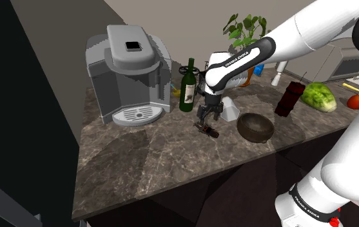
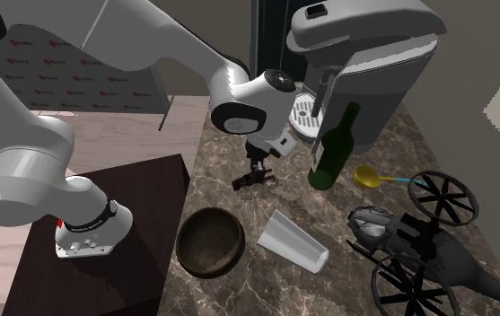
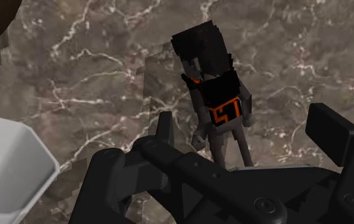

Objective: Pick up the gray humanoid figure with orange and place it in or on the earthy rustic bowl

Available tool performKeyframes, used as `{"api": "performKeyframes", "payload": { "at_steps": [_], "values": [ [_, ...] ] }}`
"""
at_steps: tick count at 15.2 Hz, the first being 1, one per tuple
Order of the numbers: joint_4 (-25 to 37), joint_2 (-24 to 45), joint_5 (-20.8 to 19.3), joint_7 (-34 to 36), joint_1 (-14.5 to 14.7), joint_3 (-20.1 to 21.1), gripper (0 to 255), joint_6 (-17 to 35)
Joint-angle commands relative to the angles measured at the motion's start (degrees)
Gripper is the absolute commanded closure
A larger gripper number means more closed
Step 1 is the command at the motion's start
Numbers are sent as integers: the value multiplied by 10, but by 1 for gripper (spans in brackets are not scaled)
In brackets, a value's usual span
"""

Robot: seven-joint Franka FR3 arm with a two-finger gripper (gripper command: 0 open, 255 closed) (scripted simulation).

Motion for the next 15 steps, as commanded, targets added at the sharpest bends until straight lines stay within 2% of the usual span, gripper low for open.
{"api": "performKeyframes", "payload": {
  "at_steps": [1,2,3,12,13,15],
  "values": [
    [0,0,0,0,0,0,0,0],
    [0,0,0,0,0,0,0,0],
    [0,0,0,0,0,0,255,0],
    [0,0,0,0,0,0,255,0],
    [0,0,0,0,0,0,0,0],
    [-100,-35,14,-202,-9,11,0,134]
  ]
}}
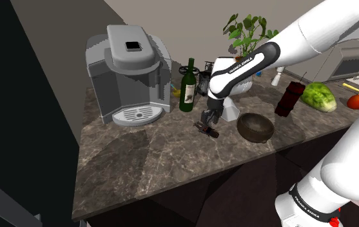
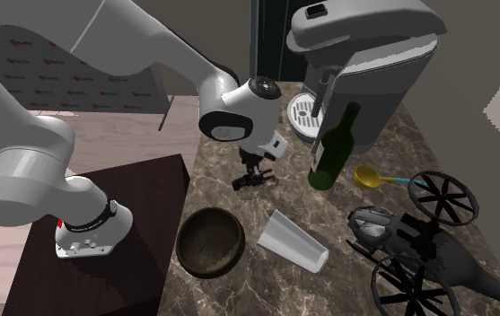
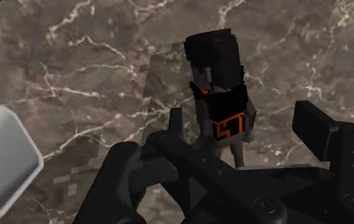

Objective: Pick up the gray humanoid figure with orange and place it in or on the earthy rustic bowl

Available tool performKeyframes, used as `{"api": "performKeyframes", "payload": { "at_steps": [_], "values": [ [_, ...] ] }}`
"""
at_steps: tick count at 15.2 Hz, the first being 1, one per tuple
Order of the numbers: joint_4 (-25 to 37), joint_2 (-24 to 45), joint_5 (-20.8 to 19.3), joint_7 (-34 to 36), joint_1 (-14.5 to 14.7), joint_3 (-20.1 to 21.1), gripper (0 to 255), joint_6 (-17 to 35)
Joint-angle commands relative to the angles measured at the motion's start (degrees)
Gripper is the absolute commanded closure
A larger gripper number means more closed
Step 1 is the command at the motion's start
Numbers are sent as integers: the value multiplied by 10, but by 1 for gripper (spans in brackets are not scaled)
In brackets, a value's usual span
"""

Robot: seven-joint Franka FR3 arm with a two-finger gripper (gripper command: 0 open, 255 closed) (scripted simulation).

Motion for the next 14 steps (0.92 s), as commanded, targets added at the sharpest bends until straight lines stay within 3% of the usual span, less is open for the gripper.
{"api": "performKeyframes", "payload": {
  "at_steps": [1,8,14],
  "values": [
    [-52,-16,13,-135,-6,5,0,78],
    [-57,40,20,-140,-3,9,0,140],
    [-57,40,20,-140,-3,10,0,140]
  ]
}}
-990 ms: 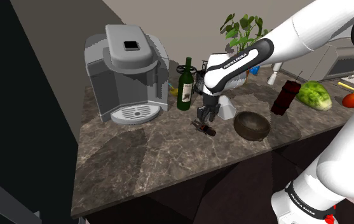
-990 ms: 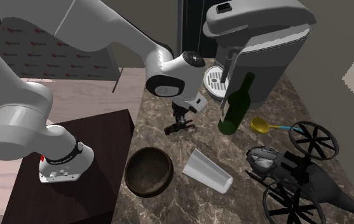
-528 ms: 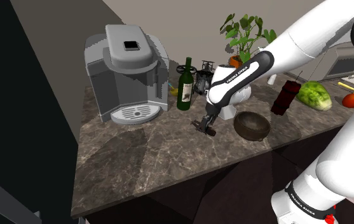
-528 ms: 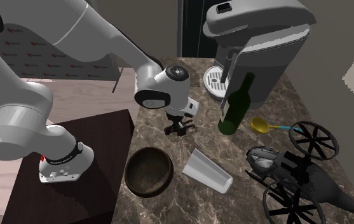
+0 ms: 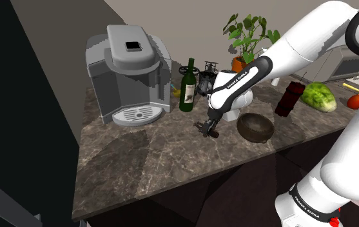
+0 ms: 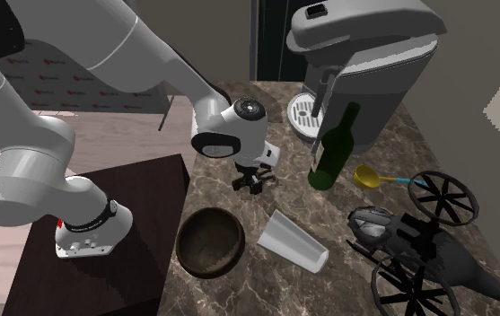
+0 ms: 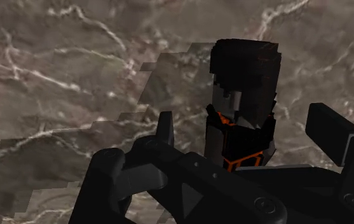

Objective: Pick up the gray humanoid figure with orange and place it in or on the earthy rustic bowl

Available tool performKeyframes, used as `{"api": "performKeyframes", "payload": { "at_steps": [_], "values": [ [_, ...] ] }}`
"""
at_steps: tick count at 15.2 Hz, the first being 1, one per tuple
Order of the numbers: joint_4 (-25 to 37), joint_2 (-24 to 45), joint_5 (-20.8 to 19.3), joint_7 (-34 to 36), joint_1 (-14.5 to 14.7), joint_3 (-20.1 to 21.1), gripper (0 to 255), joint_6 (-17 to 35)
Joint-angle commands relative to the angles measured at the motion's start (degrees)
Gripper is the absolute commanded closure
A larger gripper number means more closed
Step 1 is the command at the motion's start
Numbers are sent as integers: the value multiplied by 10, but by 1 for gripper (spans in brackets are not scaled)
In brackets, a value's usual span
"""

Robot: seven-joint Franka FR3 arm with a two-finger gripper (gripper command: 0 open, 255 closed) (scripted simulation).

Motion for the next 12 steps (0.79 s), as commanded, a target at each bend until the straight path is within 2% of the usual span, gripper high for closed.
{"api": "performKeyframes", "payload": {
  "at_steps": [1,2,3,12],
  "values": [
    [0,0,0,0,0,0,0,0],
    [0,0,0,0,0,0,0,0],
    [0,0,0,0,0,0,255,0],
    [0,0,0,0,0,0,255,0]
  ]
}}
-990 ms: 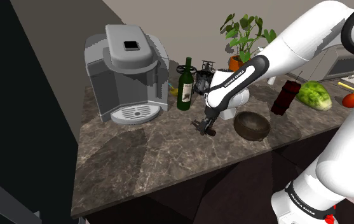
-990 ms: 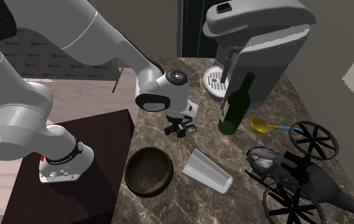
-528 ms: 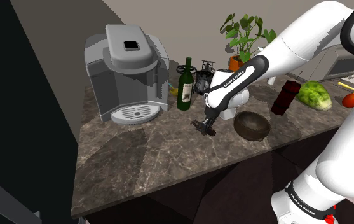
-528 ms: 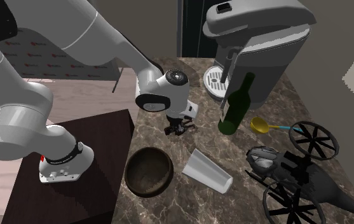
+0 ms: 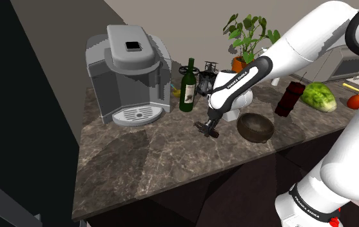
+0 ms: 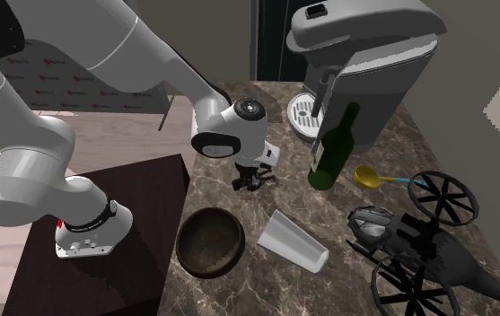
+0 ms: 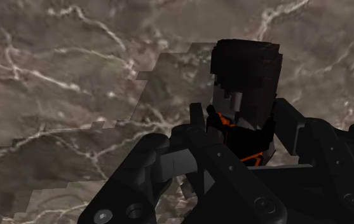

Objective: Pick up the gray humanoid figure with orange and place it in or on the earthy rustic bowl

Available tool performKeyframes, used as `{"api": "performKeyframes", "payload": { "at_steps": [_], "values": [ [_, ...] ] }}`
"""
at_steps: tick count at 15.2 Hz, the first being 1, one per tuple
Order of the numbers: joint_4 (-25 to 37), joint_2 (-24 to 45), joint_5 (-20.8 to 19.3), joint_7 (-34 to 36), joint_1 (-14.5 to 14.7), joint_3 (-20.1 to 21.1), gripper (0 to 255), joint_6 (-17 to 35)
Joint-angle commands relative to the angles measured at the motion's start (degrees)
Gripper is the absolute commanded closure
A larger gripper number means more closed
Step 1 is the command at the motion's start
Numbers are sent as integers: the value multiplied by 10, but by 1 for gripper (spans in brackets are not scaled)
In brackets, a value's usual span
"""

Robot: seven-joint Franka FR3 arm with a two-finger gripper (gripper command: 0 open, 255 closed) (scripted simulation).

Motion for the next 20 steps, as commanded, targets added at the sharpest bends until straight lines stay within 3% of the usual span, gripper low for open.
{"api": "performKeyframes", "payload": {
  "at_steps": [1,20],
  "values": [
    [0,-8,-1,1,0,0,255,-8],
    [27,-136,-17,23,-3,-4,255,-163]
  ]
}}
